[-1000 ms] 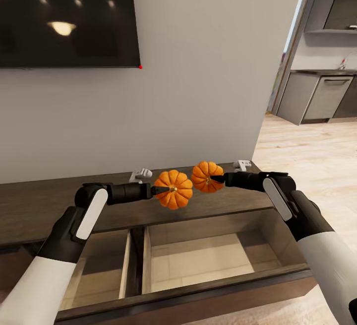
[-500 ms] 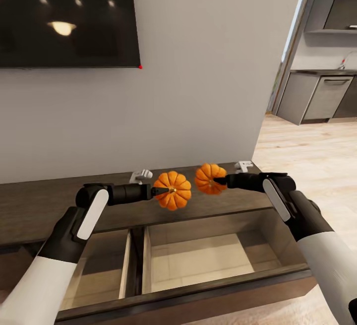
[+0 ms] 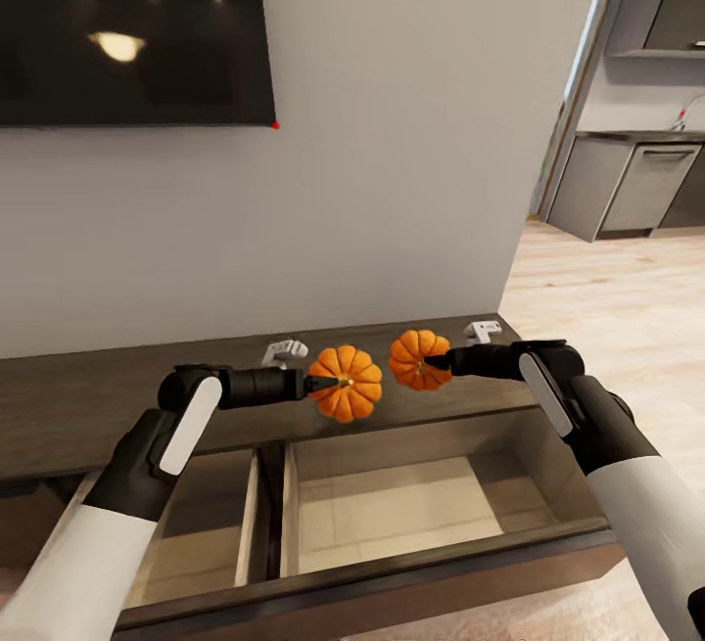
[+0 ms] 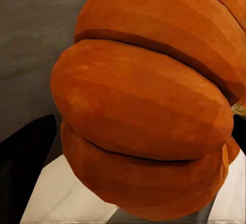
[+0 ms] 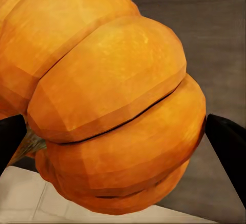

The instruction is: Place each of the two pumpkins and all three candles from the living room inside a cabinet in the living room (use any cabinet), then make sure every cabinet is closed, and position the cauldron so it is next to a table in the living room.

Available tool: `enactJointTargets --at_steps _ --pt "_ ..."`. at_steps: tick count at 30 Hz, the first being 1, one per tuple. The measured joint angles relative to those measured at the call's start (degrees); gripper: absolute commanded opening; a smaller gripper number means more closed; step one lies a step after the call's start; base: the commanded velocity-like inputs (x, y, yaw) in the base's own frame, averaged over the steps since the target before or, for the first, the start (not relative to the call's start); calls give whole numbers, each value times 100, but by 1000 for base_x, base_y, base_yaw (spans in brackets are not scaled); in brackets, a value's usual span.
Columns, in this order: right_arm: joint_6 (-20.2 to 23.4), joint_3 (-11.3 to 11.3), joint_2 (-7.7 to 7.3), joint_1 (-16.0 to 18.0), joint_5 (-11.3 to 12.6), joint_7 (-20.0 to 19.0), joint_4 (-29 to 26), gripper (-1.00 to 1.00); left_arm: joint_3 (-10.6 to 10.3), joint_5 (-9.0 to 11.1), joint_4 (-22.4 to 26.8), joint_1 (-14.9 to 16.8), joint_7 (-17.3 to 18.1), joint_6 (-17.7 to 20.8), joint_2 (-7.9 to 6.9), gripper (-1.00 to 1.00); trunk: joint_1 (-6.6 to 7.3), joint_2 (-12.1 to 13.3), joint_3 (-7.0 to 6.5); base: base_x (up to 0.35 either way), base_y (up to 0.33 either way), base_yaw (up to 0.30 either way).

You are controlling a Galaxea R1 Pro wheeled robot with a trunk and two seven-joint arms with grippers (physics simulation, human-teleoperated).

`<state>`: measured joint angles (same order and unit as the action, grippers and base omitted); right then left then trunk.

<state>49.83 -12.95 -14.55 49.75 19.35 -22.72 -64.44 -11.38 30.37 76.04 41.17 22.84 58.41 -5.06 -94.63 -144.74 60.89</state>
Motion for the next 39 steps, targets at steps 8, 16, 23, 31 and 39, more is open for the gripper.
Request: enactJointTargets --at_steps 8,16,23,31,39 --pt "847 3 -8 11 38 1 1 -100 -165 -25 -348 0 4 4 99 -100 0 0 58 0 0 0" --pt "1006 5 -9 27 55 -14 -5 -100 -168 11 -527 14 7 19 225 -100 1 -1 61 0 0 0" --pt "1006 10 -42 68 47 -35 -5 -100 -169 0 -775 116 5 79 228 -100 0 0 61 0 0 0" --pt "998 4 -280 90 -4 -46 -4 -100 -171 19 -1015 150 11 102 228 -100 0 0 61 0 0 0" --pt "1005 -27 -501 89 55 -70 -3 -100 -396 27 -1277 147 10 117 225 -100 0 0 62 0 0 0"
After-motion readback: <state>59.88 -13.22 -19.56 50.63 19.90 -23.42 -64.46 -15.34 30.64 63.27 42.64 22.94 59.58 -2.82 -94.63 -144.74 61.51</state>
